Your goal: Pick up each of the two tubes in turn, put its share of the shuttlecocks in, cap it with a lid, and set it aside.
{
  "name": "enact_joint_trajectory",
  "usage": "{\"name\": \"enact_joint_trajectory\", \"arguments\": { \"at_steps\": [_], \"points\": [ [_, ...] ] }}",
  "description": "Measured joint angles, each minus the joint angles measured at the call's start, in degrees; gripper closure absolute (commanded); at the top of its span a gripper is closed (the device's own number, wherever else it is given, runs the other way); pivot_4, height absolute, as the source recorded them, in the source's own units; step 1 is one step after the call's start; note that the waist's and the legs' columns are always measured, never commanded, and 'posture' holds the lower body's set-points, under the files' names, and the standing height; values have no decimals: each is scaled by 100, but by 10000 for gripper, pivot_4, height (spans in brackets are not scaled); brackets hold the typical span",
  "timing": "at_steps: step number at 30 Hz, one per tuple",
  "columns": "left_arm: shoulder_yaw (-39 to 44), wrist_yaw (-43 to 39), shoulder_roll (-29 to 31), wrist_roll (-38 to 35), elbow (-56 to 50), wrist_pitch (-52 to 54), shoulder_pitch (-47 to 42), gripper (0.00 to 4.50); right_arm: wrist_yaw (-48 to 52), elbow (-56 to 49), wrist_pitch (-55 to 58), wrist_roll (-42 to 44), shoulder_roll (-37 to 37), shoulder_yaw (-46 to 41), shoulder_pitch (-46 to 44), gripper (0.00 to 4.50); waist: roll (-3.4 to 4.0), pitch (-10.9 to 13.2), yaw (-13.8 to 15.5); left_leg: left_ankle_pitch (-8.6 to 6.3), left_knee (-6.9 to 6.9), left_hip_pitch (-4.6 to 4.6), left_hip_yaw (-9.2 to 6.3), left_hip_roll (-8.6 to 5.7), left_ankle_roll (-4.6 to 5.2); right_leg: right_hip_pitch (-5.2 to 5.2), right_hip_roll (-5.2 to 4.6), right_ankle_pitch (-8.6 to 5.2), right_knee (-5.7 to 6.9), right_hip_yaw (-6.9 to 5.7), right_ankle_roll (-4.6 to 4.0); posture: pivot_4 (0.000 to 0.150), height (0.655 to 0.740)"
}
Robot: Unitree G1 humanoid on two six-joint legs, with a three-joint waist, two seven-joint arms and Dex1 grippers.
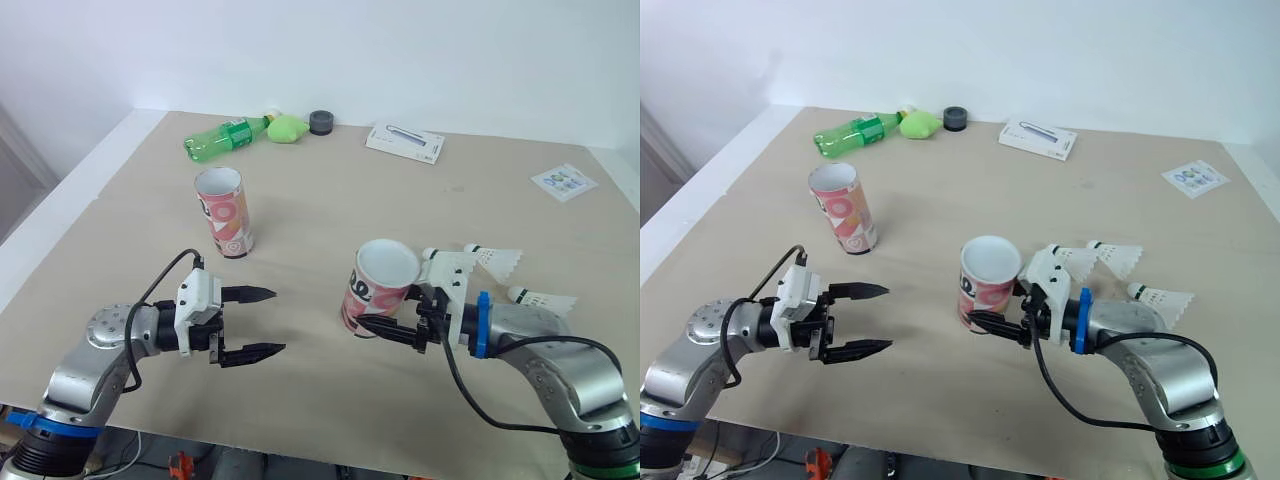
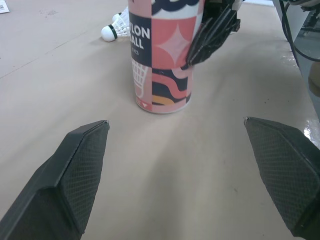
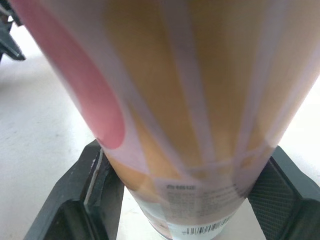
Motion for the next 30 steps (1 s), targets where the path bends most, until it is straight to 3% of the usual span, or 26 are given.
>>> {"name": "enact_joint_trajectory", "arguments": {
  "at_steps": [5,7,9,10,13,15,17,24,30],
  "points": [
    [-223,5,-143,112,116,-51,-249,0,-48,-250,238,481,-154,-674,113,11079,0,1,13,0,0,-2,-1,-1,0,0,1,1,0,0,-2,1500,7203],
    [-429,90,-405,192,251,-43,-587,0,-195,-431,507,1054,-330,-1621,107,11079,-3,3,38,1,5,-7,-5,-8,0,3,-2,4,0,-2,3,1500,7203],
    [-462,114,-449,196,259,-41,-639,0,-213,-440,538,1128,-388,-1825,104,11079,-4,3,38,1,6,-8,-5,-9,0,4,-4,5,0,-2,2,1500,7203],
    [-638,183,-673,310,420,-36,-950,0,-402,-419,732,1428,-521,-2614,216,11079,-6,2,52,1,7,-11,-6,-14,0,5,-6,7,-1,-1,4,1500,7203],
    [-870,313,-1049,472,795,-37,-1450,0,-930,82,1093,1602,-686,-3910,276,11079,-6,2,37,3,8,-12,-5,-17,3,4,-9,12,0,0,3,1500,7203],
    [-951,339,-1159,545,924,-60,-1611,0,-1142,312,1191,1597,-728,-4294,285,11079,-7,2,51,5,11,-14,-7,-20,6,5,-9,15,0,-2,3,1500,7203],
    [-1161,379,-1524,738,1321,-151,-2063,0,-1684,726,1318,1535,-776,-5229,347,11079,-3,0,37,4,8,-13,-5,-22,7,4,-9,15,0,2,2,1500,7203],
    [-1472,392,-2308,1102,2409,-433,-2984,0,-3221,1869,1415,832,-713,-5593,214,11079,8,-6,-19,11,8,-5,2,-25,21,5,-7,17,1,13,21,1500,7203],
    [-1534,272,-2429,1356,2945,-711,-3172,0,-3803,3343,1387,403,-496,-5482,-64,11079,43,-14,-70,11,3,-1,28,-25,24,-2,-8,21,1,38,23,1500,7203]
  ]
}}
